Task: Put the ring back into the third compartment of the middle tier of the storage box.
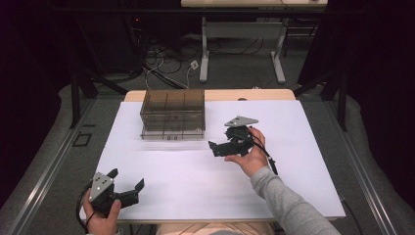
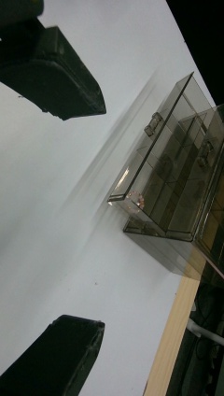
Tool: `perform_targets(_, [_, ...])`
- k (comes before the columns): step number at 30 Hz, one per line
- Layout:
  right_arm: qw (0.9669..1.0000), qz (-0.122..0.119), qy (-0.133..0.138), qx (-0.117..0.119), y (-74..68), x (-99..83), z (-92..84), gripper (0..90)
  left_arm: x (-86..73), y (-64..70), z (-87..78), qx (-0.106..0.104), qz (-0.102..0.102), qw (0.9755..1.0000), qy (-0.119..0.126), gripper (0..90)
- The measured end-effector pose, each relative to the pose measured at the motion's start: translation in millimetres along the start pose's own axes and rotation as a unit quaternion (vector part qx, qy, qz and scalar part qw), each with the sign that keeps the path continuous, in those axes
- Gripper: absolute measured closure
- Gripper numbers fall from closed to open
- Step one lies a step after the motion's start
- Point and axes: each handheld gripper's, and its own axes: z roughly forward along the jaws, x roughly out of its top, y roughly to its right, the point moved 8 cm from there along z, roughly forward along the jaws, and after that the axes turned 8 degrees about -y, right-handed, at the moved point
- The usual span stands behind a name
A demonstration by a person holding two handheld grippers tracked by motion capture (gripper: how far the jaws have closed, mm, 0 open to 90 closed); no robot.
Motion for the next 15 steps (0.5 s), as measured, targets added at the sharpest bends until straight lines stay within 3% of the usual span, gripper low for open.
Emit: perform_targets(15, [0.9994, 0.027, 0.018, -0.010, 30.6, -44.3, -41.9, 0.0, -0.3, 0.2, 0.3, 0.002, 0.002, 1.0000, -0.003, 0.6])
